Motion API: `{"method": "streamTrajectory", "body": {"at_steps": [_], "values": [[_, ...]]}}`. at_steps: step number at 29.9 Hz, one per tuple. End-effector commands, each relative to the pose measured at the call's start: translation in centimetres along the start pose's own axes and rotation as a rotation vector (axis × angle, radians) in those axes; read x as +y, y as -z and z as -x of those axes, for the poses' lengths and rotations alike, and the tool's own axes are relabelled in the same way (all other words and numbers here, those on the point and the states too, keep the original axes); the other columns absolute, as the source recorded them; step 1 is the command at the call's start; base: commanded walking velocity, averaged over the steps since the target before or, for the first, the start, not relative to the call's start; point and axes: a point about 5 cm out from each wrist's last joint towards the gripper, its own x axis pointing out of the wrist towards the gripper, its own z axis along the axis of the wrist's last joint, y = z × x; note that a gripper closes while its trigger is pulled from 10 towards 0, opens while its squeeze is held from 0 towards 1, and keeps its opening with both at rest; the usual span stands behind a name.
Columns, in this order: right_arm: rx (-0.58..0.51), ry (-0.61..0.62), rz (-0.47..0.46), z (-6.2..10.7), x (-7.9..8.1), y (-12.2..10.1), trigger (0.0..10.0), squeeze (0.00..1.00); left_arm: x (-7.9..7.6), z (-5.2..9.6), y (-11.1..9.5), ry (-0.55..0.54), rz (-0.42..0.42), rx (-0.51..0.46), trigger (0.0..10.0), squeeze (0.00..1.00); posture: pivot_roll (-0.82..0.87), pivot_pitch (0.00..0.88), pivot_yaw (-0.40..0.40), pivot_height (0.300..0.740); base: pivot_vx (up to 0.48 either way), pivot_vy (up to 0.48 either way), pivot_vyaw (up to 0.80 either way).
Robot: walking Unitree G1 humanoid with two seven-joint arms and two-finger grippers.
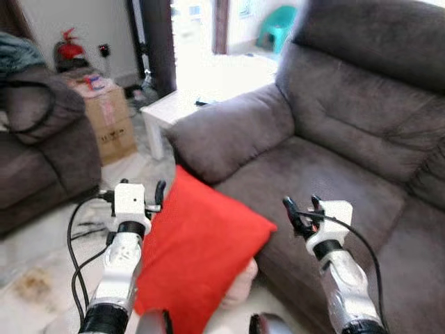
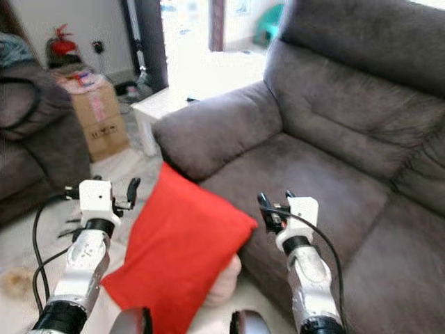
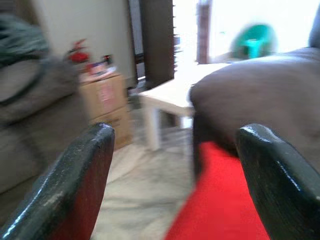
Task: Move the pillow to the sofa from floor
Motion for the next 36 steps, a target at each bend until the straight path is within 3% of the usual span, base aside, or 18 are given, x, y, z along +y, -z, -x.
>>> {"method": "streamTrajectory", "body": {"at_steps": [1,13,19,36], "values": [[-0.031,-0.017,-0.033,-0.5,0.7,-0.6,10.0,0.00,0.4,-0.1,-0.2,-0.011,-0.021,-0.006,10.0,0.00,0.00,0.000,-0.067,0.611,0.315,0.000,0.00],[-0.025,-0.008,-0.011,-0.5,0.4,-0.6,10.0,0.00,0.4,-0.1,-0.1,-0.009,-0.019,-0.003,10.0,0.00,0.00,0.000,-0.066,0.611,0.316,0.000,0.00],[-0.023,0.013,-0.018,-0.5,0.3,-0.6,10.0,0.00,-0.5,0.0,0.1,0.053,0.000,0.010,10.0,0.00,0.00,0.000,-0.066,0.611,0.000,0.000,0.00],[-0.026,0.014,-0.038,-0.5,0.4,-0.5,10.0,0.00,-0.1,0.0,0.0,0.030,-0.019,0.008,10.0,0.00,0.00,0.000,-0.062,0.611,0.000,0.000,0.00]]}}
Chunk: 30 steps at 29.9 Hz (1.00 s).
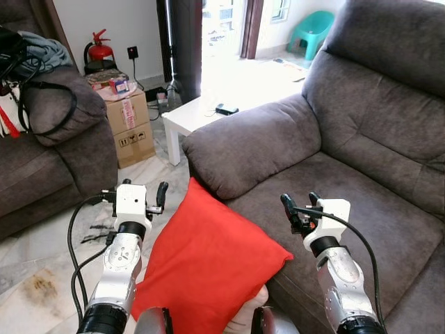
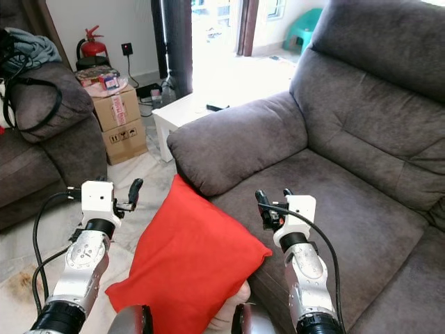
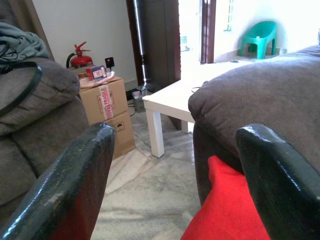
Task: Move the pillow to the sofa from floor
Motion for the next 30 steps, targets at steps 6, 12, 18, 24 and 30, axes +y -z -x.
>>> {"method": "streamTrajectory", "body": {"at_steps": [6,12,18,24,30], "values": [[-0.011,-0.004,-0.013,-0.08,-0.06,-0.30,10.0,0.00,0.25,-0.07,-0.11,-0.021,-0.020,-0.001,10.0,0.00,0.00,0.000,-0.061,0.611,0.000,0.000,0.00],[-0.010,-0.015,-0.013,-0.11,0.06,-0.29,10.0,0.00,0.30,-0.01,-0.08,-0.029,-0.021,-0.002,10.0,0.00,0.00,0.000,-0.062,0.611,0.000,0.000,0.00],[-0.010,-0.021,-0.015,-0.15,0.14,-0.33,10.0,0.00,0.28,0.02,-0.06,-0.031,-0.021,-0.001,10.0,0.00,0.00,0.000,-0.064,0.574,0.000,0.000,0.00],[-0.028,-0.033,-0.010,-0.23,0.32,-0.55,10.0,0.00,0.31,-0.04,-0.09,-0.034,-0.022,-0.001,10.0,0.00,0.00,0.000,-0.065,0.531,0.000,0.000,0.00],[-0.012,-0.022,-0.005,-0.24,0.09,-0.41,10.0,0.00,0.35,-0.08,-0.08,-0.036,-0.024,0.000,10.0,0.00,0.00,0.000,-0.067,0.531,0.000,0.000,0.00]]}}
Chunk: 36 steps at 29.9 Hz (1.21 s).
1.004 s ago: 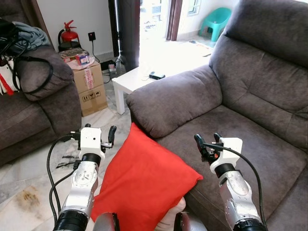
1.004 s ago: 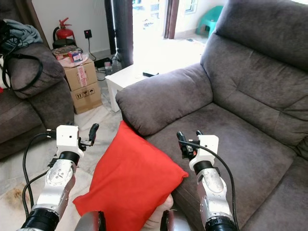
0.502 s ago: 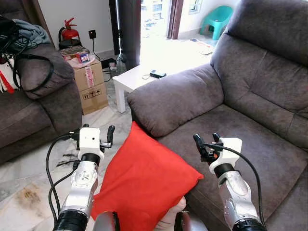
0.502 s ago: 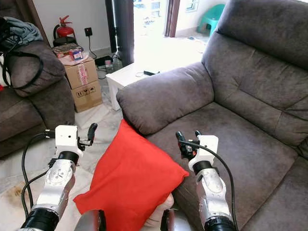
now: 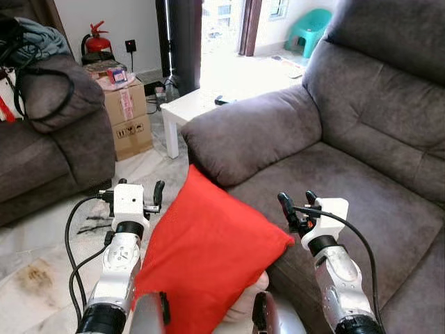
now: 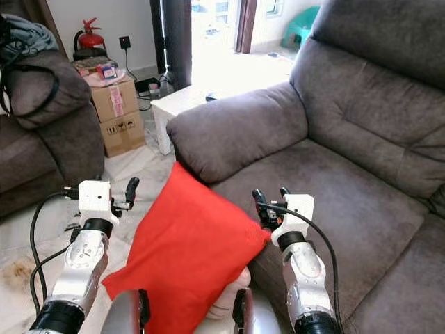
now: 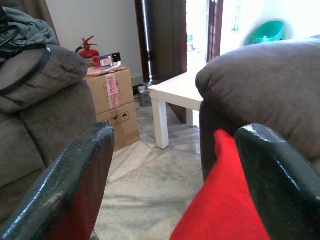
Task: Move the pillow to the sofa from floor
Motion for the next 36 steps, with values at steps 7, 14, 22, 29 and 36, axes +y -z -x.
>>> {"method": "streamTrajectory", "body": {"at_steps": [7,14,22,29,36], "values": [[0.017,-0.003,0.003,-0.4,-0.1,-0.4,10.0,0.00,0.1,-0.3,-0.2,-0.005,-0.014,0.000,10.0,0.00,0.00,0.000,-0.071,0.531,0.000,0.000,0.00],[0.011,-0.029,-0.004,-1.7,0.7,-1.6,10.0,0.00,1.5,-0.3,-0.7,-0.048,-0.005,-0.011,10.0,0.00,0.02,0.000,-0.084,0.531,0.000,0.000,0.00],[0.104,-0.057,-0.003,-4.3,2.3,-1.7,10.0,0.00,5.6,1.2,-0.9,-0.200,-0.042,-0.009,10.0,0.00,0.09,0.000,-0.126,0.531,0.000,0.000,0.00],[0.246,-0.021,-0.085,-5.5,3.3,-0.7,10.0,0.00,7.1,2.5,-1.3,-0.297,-0.019,-0.003,10.0,0.00,0.14,0.000,-0.171,0.531,0.000,0.000,0.00],[0.356,-0.012,-0.145,-5.6,4.5,0.8,10.0,0.00,8.1,5.5,-0.6,-0.347,-0.054,0.056,10.0,0.00,0.18,0.000,-0.202,0.531,0.000,0.000,0.00]]}}
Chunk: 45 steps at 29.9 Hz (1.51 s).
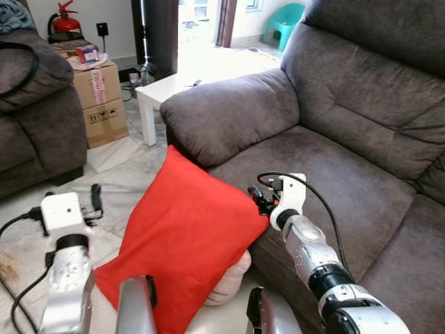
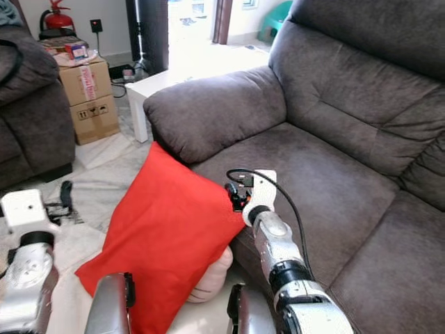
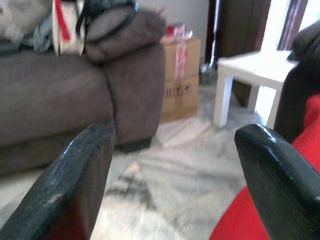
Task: Move the pillow to the sofa from floor
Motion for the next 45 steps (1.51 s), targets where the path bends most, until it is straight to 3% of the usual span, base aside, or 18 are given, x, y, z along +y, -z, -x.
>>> {"method": "streamTrajectory", "body": {"at_steps": [1,5,11,13,22,30,36,40,45], "values": [[0.018,0.021,-0.029,-0.2,0.0,-0.1,10.0,0.00,-0.3,0.4,-0.4,0.003,0.004,-0.003,10.0,0.00,0.18,0.000,-0.202,0.531,0.000,0.000,0.00],[0.046,0.043,-0.106,-0.2,0.1,0.6,10.0,0.00,-0.5,1.1,-0.2,0.004,0.019,0.022,10.0,0.00,0.17,0.000,-0.203,0.531,0.000,0.000,0.00],[0.025,0.076,-0.149,-0.2,-0.4,0.4,10.0,0.00,-3.1,0.4,-1.2,0.104,0.066,0.014,10.0,0.00,0.15,0.000,-0.189,0.531,0.000,0.000,0.00],[-0.060,0.072,-0.126,-0.1,-0.8,-0.5,10.0,0.00,-5.0,-0.3,-2.3,0.222,-0.053,-0.060,10.0,0.00,0.14,0.000,-0.184,0.531,0.000,0.000,0.00],[-0.332,0.039,-0.076,1.5,-1.3,-1.4,10.0,0.00,-6.7,-2.1,-3.6,0.244,-0.015,-0.093,10.0,0.00,0.07,0.000,-0.130,0.531,0.000,0.000,0.00],[-0.418,0.120,-0.079,2.9,-2.5,-1.1,10.0,0.00,-8.5,-2.4,-3.8,0.312,-0.007,-0.106,10.0,0.00,0.03,0.000,-0.104,0.531,0.000,0.000,0.00],[-0.407,0.105,-0.069,3.1,-2.2,-0.7,10.0,0.00,-8.3,-2.6,-4.3,0.298,-0.012,-0.130,10.0,0.00,0.05,0.002,-0.125,0.531,0.000,0.000,0.00],[-0.394,0.080,-0.061,2.5,-1.5,-1.7,10.0,0.00,-6.9,-2.6,-4.2,0.234,-0.012,-0.130,10.0,0.00,0.06,0.044,-0.152,0.531,0.000,0.000,0.00],[-0.401,0.033,-0.060,2.0,-0.6,-2.7,10.0,0.00,-6.3,-2.2,-4.1,0.213,-0.016,-0.129,10.0,0.00,0.06,0.070,-0.173,0.531,0.000,0.000,0.00]]}}
